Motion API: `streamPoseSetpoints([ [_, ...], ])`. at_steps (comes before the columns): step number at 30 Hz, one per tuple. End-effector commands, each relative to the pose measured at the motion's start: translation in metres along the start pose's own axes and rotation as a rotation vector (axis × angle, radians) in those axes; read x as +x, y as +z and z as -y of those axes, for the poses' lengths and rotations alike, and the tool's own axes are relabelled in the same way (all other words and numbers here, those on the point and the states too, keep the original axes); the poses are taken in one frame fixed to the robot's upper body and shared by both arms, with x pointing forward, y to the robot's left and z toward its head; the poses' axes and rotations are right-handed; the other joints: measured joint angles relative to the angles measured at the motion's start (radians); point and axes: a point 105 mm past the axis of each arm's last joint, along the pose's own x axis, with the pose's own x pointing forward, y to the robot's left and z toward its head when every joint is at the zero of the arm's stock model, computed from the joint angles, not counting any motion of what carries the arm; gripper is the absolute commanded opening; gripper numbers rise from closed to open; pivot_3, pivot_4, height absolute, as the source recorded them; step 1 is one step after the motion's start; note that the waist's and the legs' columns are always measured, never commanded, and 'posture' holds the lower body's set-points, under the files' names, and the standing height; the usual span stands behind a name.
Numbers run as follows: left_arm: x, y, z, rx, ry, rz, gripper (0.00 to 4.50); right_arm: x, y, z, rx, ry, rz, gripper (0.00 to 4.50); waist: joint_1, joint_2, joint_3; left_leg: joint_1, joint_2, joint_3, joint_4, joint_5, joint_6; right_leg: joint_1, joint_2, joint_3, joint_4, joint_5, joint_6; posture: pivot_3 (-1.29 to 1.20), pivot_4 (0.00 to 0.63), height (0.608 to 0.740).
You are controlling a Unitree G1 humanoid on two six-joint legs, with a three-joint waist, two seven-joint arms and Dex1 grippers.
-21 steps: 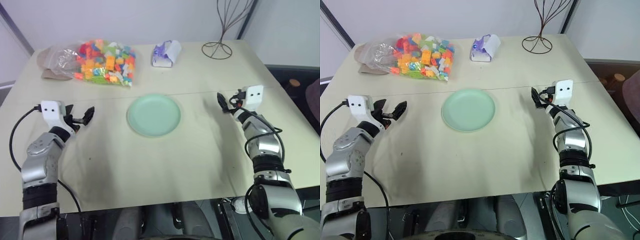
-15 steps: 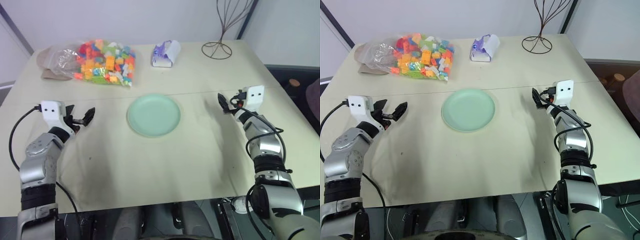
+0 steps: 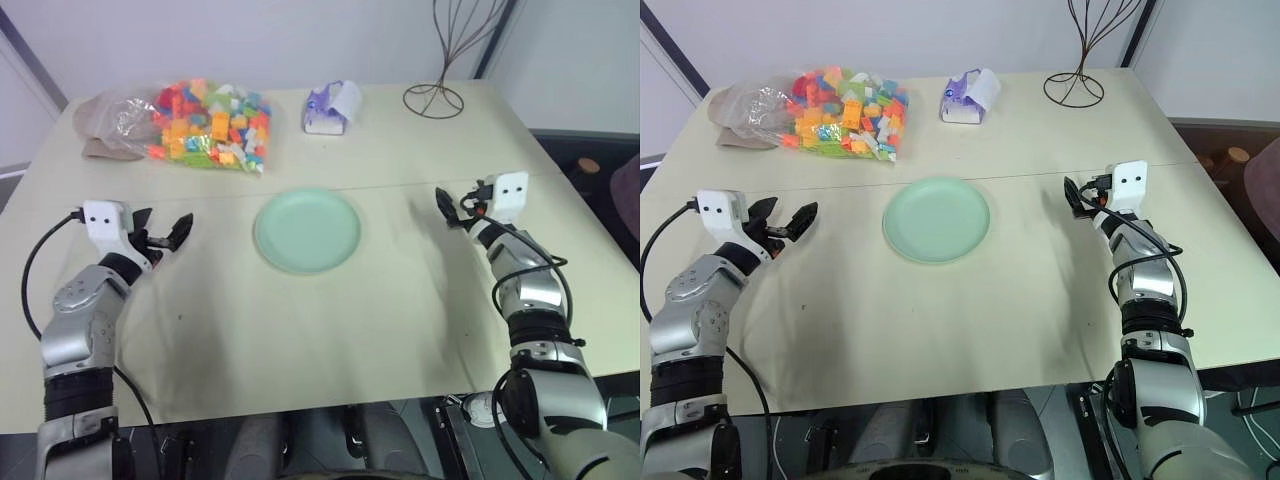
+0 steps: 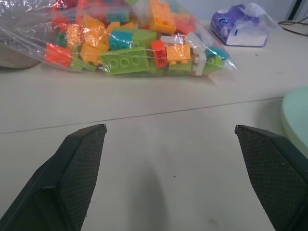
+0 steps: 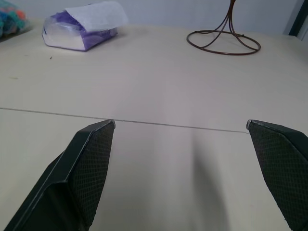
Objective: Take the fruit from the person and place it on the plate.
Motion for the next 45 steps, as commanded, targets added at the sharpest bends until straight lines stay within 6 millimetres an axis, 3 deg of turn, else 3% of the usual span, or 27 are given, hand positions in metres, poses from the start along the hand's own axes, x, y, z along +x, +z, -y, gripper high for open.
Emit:
streamPoseSetpoints([
  [1,0.0012,0.0156,-0.0027,0.045,0.003,0.047,4.50,0.0002,0.0153,0.0087,-0.008,-0.025,0.060,4.47,0.000,0.000,0.000,0.000,0.000,0.000,0.000,0.000,0.000,0.000,0.000,0.000,0.000,0.000,0.000,0.00,0.150,0.740],
  [45,0.0028,0.0167,-0.0038,0.071,0.008,0.048,4.50,0.0013,0.0118,0.0053,-0.009,-0.017,0.054,4.47,0.000,0.000,0.000,0.000,0.000,0.000,0.000,0.000,0.000,0.000,0.000,0.000,0.000,0.000,0.000,0.00,0.150,0.740],
])
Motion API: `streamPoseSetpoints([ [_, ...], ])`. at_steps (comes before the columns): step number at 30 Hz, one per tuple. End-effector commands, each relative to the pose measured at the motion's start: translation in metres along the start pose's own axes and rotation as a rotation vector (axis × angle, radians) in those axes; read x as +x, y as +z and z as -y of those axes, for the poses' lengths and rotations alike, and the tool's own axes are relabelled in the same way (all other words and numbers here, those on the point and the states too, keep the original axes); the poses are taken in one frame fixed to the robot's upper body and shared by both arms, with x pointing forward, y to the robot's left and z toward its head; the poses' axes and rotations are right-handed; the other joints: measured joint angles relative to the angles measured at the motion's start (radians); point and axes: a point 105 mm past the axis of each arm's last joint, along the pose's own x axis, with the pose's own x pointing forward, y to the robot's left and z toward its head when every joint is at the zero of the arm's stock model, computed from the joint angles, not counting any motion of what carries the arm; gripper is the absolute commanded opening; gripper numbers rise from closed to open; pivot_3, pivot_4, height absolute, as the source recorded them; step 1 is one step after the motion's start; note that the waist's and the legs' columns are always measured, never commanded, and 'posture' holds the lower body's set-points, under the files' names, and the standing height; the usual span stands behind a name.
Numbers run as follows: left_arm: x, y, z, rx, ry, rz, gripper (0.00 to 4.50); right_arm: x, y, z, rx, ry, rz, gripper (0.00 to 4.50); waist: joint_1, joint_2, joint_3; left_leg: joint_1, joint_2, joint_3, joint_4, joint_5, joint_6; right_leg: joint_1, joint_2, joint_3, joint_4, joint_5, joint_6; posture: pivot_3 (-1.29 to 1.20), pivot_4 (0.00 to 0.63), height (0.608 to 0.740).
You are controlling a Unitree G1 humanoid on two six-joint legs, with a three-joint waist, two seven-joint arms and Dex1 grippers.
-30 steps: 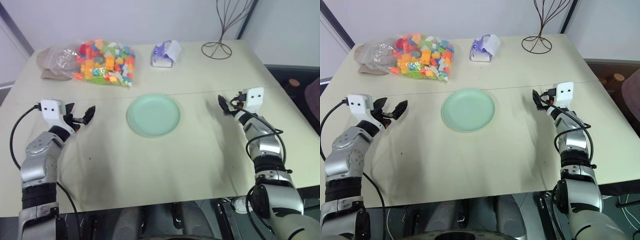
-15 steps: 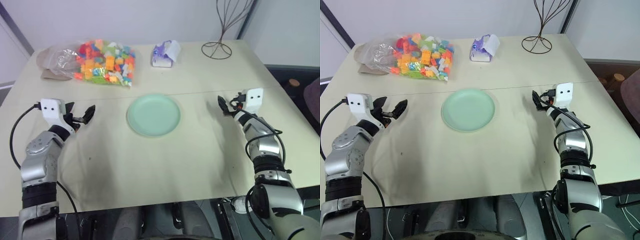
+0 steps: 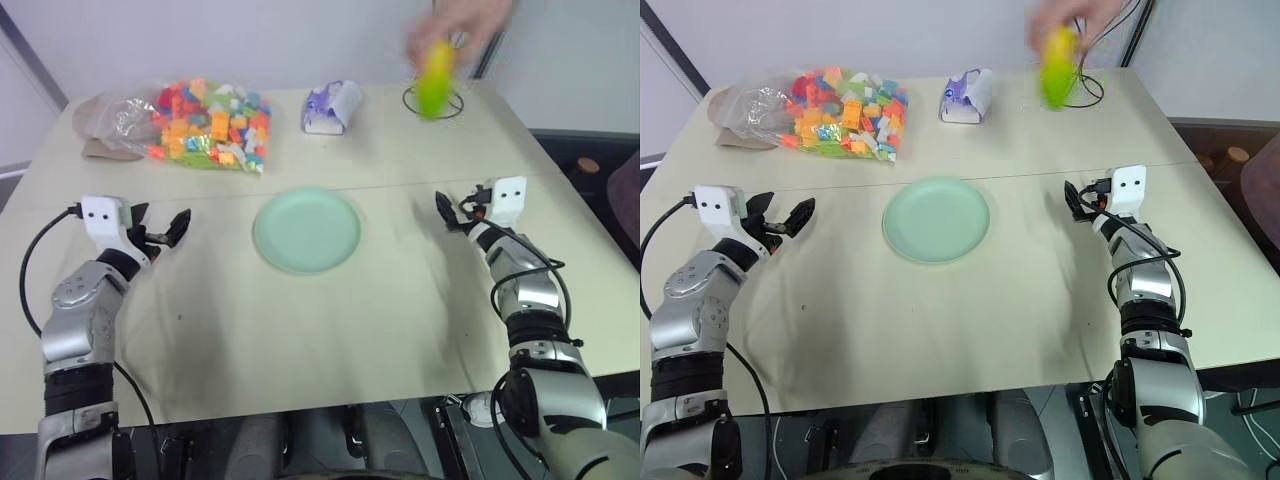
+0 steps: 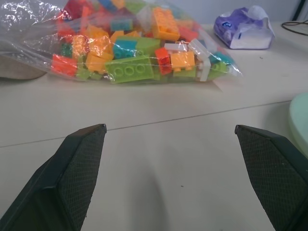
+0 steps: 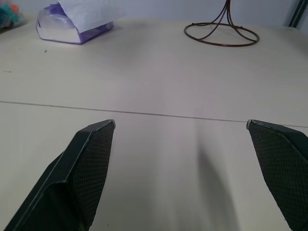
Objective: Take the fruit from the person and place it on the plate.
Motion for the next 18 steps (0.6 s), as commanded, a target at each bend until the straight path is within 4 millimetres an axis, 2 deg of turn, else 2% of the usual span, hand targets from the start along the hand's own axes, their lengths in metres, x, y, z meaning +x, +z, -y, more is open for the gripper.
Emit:
streamPoseSetpoints([
  [1,0.000,0.013,-0.002,0.040,-0.001,0.035,4.50,0.001,0.017,0.005,-0.013,-0.012,0.059,4.47,0.000,0.000,0.000,0.000,0.000,0.000,0.000,0.000,0.000,0.000,0.000,0.000,0.000,0.000,0.000,0.00,0.150,0.740],
  [11,-0.003,0.007,-0.007,0.084,-0.018,-0.012,4.50,0.001,0.017,0.004,-0.014,-0.011,0.060,4.47,-0.001,0.000,0.000,0.000,0.000,0.000,0.000,0.000,0.000,0.000,0.000,0.000,0.000,0.000,0.000,0.00,0.150,0.740],
  [15,-0.004,0.029,-0.013,0.064,-0.040,0.040,4.50,0.002,0.017,0.004,-0.014,-0.011,0.060,4.47,-0.001,0.000,0.000,0.000,0.000,0.000,0.000,0.000,0.000,0.000,0.000,0.000,0.000,0.000,0.000,0.00,0.150,0.740],
  [18,-0.007,0.055,0.005,0.028,-0.183,0.085,4.50,0.002,0.017,0.004,-0.016,-0.010,0.059,4.47,-0.001,0.000,0.000,0.000,0.000,0.000,0.000,0.000,0.000,0.000,0.000,0.000,0.000,0.000,0.000,0.00,0.150,0.740],
])
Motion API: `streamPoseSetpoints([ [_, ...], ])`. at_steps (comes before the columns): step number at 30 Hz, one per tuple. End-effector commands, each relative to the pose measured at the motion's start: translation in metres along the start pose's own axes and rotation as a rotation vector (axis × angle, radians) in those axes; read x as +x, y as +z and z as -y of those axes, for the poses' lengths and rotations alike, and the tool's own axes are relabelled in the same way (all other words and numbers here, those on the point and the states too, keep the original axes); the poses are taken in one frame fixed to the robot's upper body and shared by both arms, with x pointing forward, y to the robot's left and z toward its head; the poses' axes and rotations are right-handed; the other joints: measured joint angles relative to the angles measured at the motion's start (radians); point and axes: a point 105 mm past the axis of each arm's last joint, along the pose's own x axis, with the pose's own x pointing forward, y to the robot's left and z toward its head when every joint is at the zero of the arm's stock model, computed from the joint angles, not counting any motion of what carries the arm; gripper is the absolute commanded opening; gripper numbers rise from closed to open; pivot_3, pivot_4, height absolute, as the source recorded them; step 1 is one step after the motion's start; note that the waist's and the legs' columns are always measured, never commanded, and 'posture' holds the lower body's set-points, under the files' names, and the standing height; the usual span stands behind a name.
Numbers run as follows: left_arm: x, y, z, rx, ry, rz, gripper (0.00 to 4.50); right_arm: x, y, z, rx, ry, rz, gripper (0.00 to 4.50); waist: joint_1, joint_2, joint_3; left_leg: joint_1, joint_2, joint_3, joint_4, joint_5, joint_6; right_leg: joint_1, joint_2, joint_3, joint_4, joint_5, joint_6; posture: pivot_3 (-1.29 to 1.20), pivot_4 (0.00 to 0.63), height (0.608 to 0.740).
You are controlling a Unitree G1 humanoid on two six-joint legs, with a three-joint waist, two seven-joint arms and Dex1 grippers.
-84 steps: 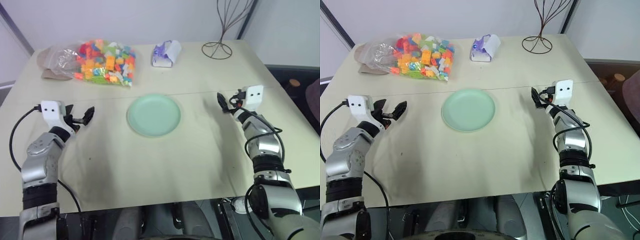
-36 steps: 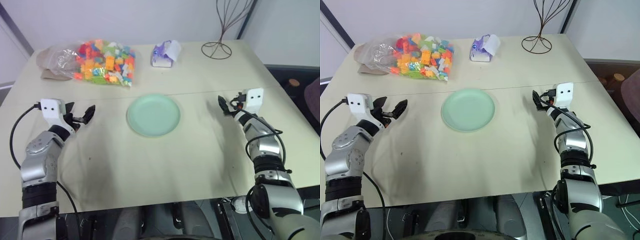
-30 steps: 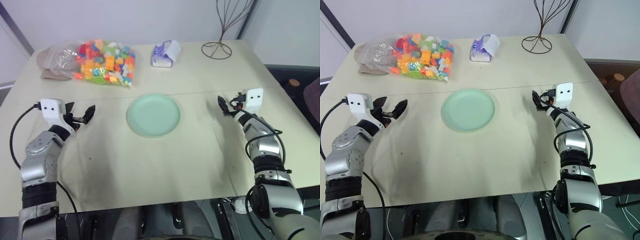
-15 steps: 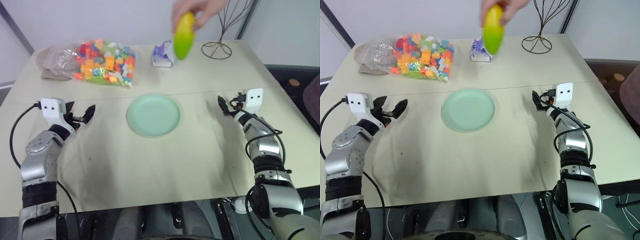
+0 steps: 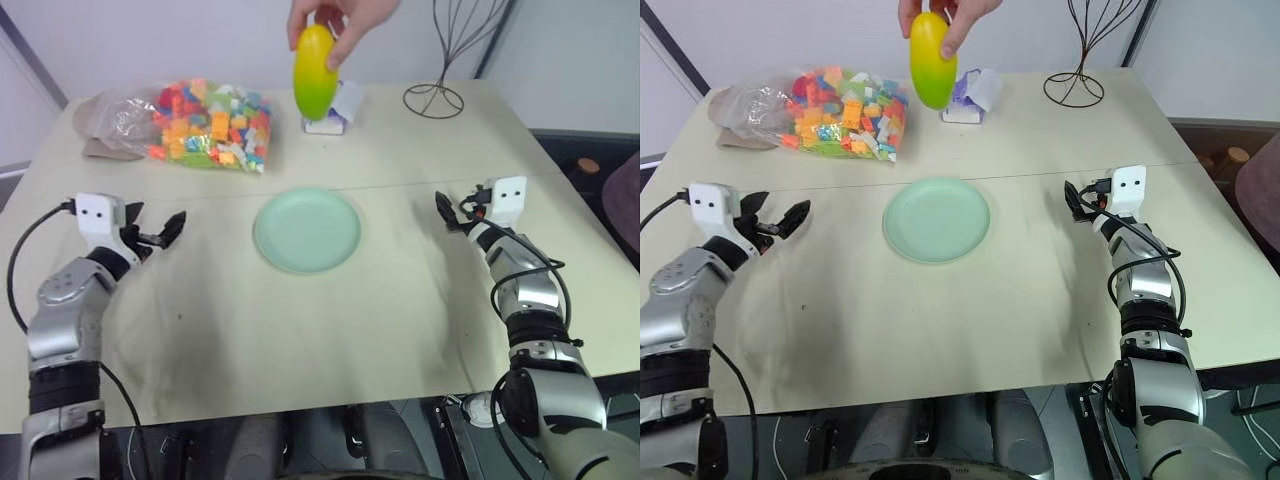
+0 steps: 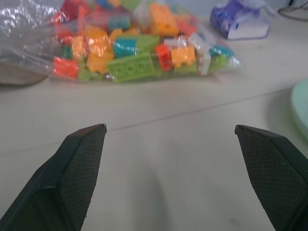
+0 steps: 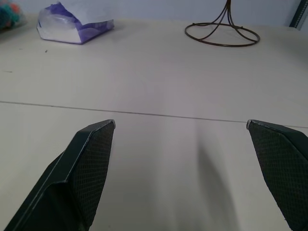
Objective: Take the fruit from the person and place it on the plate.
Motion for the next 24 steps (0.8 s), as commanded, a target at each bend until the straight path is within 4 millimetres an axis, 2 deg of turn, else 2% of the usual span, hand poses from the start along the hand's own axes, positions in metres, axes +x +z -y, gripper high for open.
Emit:
streamPoseSetpoints([
  [1,-0.004,0.048,0.020,-0.001,-0.166,0.108,4.50,0.002,0.017,0.004,-0.016,-0.010,0.058,4.47,0.000,0.000,0.000,0.000,0.000,0.000,0.000,0.000,0.000,0.000,0.000,0.000,0.000,0.000,0.000,0.00,0.150,0.740],
  [4,-0.007,0.065,0.040,-0.032,-0.301,0.121,4.50,0.002,0.017,0.004,-0.017,-0.009,0.057,4.47,0.001,0.000,0.000,0.000,0.000,0.000,0.000,0.000,0.000,0.000,0.000,0.000,0.000,0.000,0.000,0.00,0.150,0.740],
  [9,-0.017,0.078,0.062,-0.092,-0.448,0.108,4.50,0.002,0.017,0.004,-0.017,-0.009,0.056,4.47,-0.004,0.000,0.000,0.000,0.000,0.000,0.000,0.000,0.000,0.000,0.000,0.000,0.000,0.000,0.000,0.00,0.150,0.740],
  [12,-0.021,0.080,0.067,-0.106,-0.488,0.092,4.50,0.002,0.017,0.004,-0.018,-0.010,0.056,4.47,-0.005,0.000,0.000,0.000,0.000,0.000,0.000,0.000,0.000,0.000,0.001,0.000,0.000,0.000,0.000,0.00,0.150,0.740],
  [17,-0.020,0.080,0.063,-0.095,-0.463,0.083,4.50,0.001,0.021,0.005,-0.021,0.018,0.052,4.47,-0.003,0.000,0.000,0.000,0.000,0.000,0.000,0.000,0.000,0.000,0.003,0.000,0.000,0.000,0.000,0.00,0.150,0.740],
  [19,-0.020,0.079,0.061,-0.088,-0.455,0.076,4.50,-0.001,0.039,-0.014,0.030,0.164,0.081,4.47,-0.002,0.000,0.000,0.000,0.000,0.000,0.000,0.000,0.000,0.000,0.003,0.000,0.000,0.000,0.000,0.00,0.150,0.740],
  [21,-0.021,0.078,0.060,-0.083,-0.453,0.068,4.50,-0.007,0.077,-0.039,0.130,0.347,0.149,4.47,-0.002,0.001,0.000,0.000,0.000,0.000,0.000,0.000,0.000,0.000,0.003,0.000,0.000,0.000,0.000,0.00,0.150,0.740],
  [24,-0.020,0.076,0.059,-0.076,-0.453,0.059,4.50,-0.016,0.115,-0.062,0.189,0.504,0.193,4.47,-0.003,0.001,0.001,0.000,0.000,0.000,0.000,0.000,0.000,0.000,0.002,0.000,0.000,0.000,0.000,0.00,0.150,0.740],
])
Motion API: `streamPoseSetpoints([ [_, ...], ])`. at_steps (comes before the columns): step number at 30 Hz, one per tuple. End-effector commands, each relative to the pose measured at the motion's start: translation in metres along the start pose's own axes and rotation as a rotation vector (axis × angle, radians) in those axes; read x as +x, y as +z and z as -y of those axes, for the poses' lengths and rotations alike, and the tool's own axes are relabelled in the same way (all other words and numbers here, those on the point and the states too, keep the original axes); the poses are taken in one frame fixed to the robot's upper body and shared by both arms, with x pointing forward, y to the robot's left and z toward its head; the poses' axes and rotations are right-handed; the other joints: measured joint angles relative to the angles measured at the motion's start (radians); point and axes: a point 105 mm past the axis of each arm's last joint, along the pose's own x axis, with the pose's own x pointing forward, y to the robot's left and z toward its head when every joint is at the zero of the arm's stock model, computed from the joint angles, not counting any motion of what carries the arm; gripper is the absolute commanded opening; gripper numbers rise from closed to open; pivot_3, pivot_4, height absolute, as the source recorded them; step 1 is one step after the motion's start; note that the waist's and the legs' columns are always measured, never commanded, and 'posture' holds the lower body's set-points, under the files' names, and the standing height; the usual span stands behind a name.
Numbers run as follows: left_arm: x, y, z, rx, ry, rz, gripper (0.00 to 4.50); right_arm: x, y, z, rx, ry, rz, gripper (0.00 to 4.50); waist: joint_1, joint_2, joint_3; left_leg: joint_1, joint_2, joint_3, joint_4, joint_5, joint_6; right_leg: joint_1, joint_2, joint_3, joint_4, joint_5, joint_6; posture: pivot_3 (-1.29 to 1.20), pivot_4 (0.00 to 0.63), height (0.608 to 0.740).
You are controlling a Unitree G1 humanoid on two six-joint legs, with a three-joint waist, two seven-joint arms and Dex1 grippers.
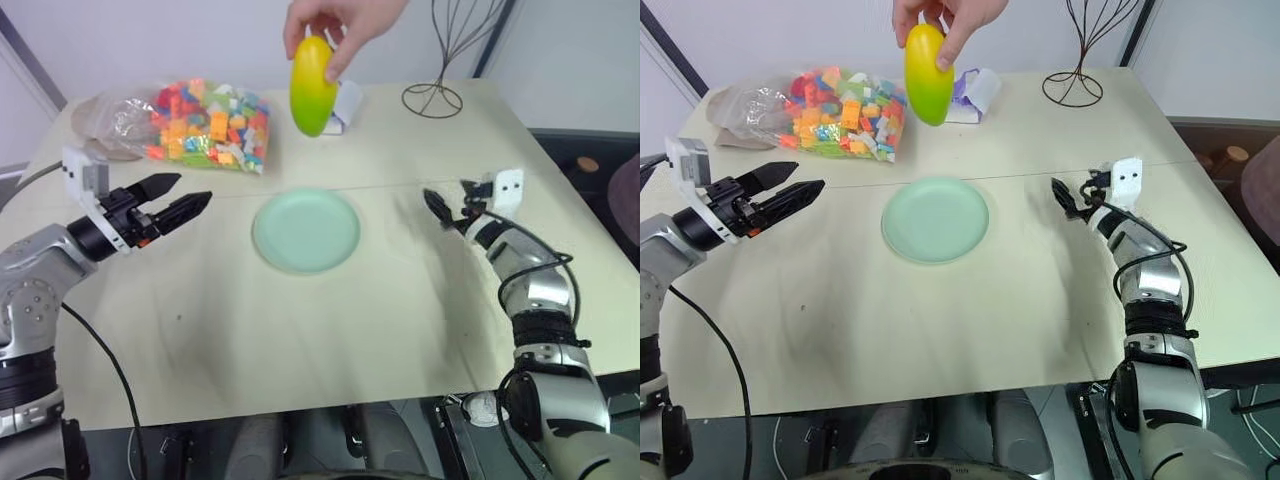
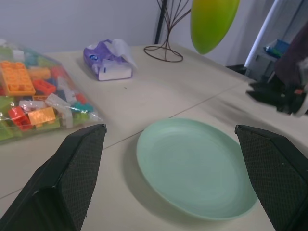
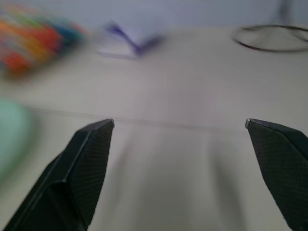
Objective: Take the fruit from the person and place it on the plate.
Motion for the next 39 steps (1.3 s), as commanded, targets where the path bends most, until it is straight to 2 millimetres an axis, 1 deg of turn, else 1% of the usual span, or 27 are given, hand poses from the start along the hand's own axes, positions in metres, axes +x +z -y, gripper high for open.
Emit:
streamPoseSetpoints([
  [1,-0.004,0.010,-0.001,0.051,0.007,0.009,4.50,0.006,0.061,-0.033,0.020,0.190,0.115,4.47,0.001,0.000,0.000,0.000,0.000,0.000,0.000,0.000,0.000,0.000,0.000,0.000,0.000,0.000,0.000,0.00,0.150,0.740],
  [4,-0.003,0.009,-0.002,0.053,0.008,0.006,4.50,0.017,0.078,-0.050,0.039,0.254,0.140,4.47,0.003,0.000,0.000,0.000,0.000,-0.001,0.000,0.000,0.000,0.000,0.000,-0.001,0.000,0.000,0.000,0.00,0.150,0.740],
  [6,-0.002,0.009,-0.002,0.054,0.007,0.006,4.50,0.026,0.082,-0.056,0.060,0.273,0.154,4.47,0.004,0.000,0.000,0.000,0.000,0.000,0.000,0.000,0.000,0.000,0.000,-0.001,0.000,0.000,0.000,0.00,0.150,0.740],
  [8,-0.001,0.008,-0.002,0.055,0.006,0.006,4.50,0.036,0.081,-0.063,0.074,0.296,0.154,4.47,0.005,0.000,0.000,0.000,0.000,0.000,0.000,0.000,0.000,0.000,0.000,-0.001,0.000,0.000,0.000,0.00,0.150,0.740],
  [12,-0.002,0.007,-0.001,0.055,0.006,0.010,4.50,0.052,0.076,-0.084,0.088,0.371,0.146,4.47,0.004,0.000,0.000,0.000,0.000,0.000,0.000,0.000,0.000,0.000,-0.001,-0.001,0.000,0.000,0.000,0.00,0.150,0.740],
  [16,-0.004,0.005,0.000,0.054,0.013,0.011,4.50,0.065,0.074,-0.092,0.099,0.400,0.149,4.47,0.003,0.000,0.000,-0.001,0.000,0.000,0.000,0.000,0.000,-0.001,-0.001,-0.001,0.000,0.000,0.000,0.00,0.150,0.740],
  [19,-0.007,0.003,0.001,0.052,0.023,0.012,4.50,0.074,0.077,-0.100,0.102,0.427,0.161,4.47,0.003,0.000,0.000,-0.001,0.000,0.000,0.000,0.000,0.000,-0.001,-0.001,-0.001,0.000,0.000,0.000,0.00,0.150,0.740],
  [22,-0.008,0.001,0.002,0.051,0.033,0.009,4.50,0.079,0.083,-0.108,0.106,0.463,0.174,4.47,0.002,0.000,0.000,-0.001,0.000,0.000,0.000,0.000,0.000,-0.001,-0.002,0.000,0.000,0.000,0.000,0.00,0.150,0.740],
  [26,-0.010,-0.001,0.002,0.051,0.043,0.007,4.50,0.083,0.083,-0.117,0.113,0.492,0.174,4.47,0.002,0.000,0.000,-0.001,0.000,0.000,0.000,0.000,0.000,-0.001,-0.002,0.000,0.000,0.000,0.000,0.00,0.150,0.740],
  [30,-0.011,-0.001,0.002,0.051,0.052,0.006,4.50,0.082,0.089,-0.128,0.123,0.531,0.188,4.47,0.002,0.000,0.000,-0.001,0.000,0.000,-0.001,0.000,0.000,-0.001,-0.003,0.000,0.000,0.000,0.000,0.00,0.150,0.740],
  [32,-0.011,-0.002,0.002,0.050,0.056,0.005,4.50,0.082,0.091,-0.131,0.128,0.536,0.198,4.47,0.002,0.000,0.000,-0.001,0.000,0.000,-0.001,0.000,0.000,-0.001,-0.003,0.000,0.000,0.000,0.000,0.00,0.150,0.740],
  [34,-0.011,-0.002,0.002,0.048,0.057,0.005,4.50,0.082,0.093,-0.132,0.136,0.538,0.209,3.97,0.002,0.000,0.000,-0.001,0.000,0.000,-0.001,0.000,0.000,-0.001,-0.003,0.000,0.000,0.000,0.000,0.00,0.150,0.740],
  [35,-0.011,-0.003,0.001,0.047,0.058,0.005,4.50,0.081,0.093,-0.132,0.138,0.541,0.213,3.61,0.001,0.000,0.000,-0.001,0.000,0.000,-0.001,0.000,0.000,-0.001,-0.003,0.000,0.000,0.000,0.000,0.00,0.150,0.740],
  [36,-0.011,-0.003,0.002,0.048,0.059,0.005,4.50,0.081,0.094,-0.133,0.140,0.545,0.215,3.17,0.001,0.000,0.000,-0.001,0.000,0.000,-0.001,0.000,0.000,-0.002,-0.003,0.000,0.000,0.000,0.000,0.00,0.150,0.740],
  [37,-0.010,-0.003,0.002,0.047,0.059,0.005,4.50,0.080,0.094,-0.134,0.139,0.551,0.215,2.63,0.001,0.000,0.000,-0.001,0.000,0.000,-0.001,0.000,0.000,-0.002,-0.003,0.000,0.000,0.000,-0.001,0.00,0.150,0.740],
  [38,-0.010,-0.003,0.002,0.047,0.059,0.005,4.50,0.079,0.095,-0.135,0.138,0.554,0.215,2.30,0.001,0.000,0.000,-0.001,0.000,0.000,-0.001,0.000,0.000,-0.002,-0.003,0.000,0.000,0.000,-0.001,0.00,0.150,0.740],
  [39,-0.010,-0.003,0.002,0.047,0.058,0.005,4.50,0.079,0.095,-0.135,0.132,0.554,0.214,2.28,0.001,0.000,0.000,-0.001,0.000,0.000,-0.001,0.000,0.000,-0.002,-0.003,0.000,0.000,0.000,-0.001,0.00,0.150,0.740],
])
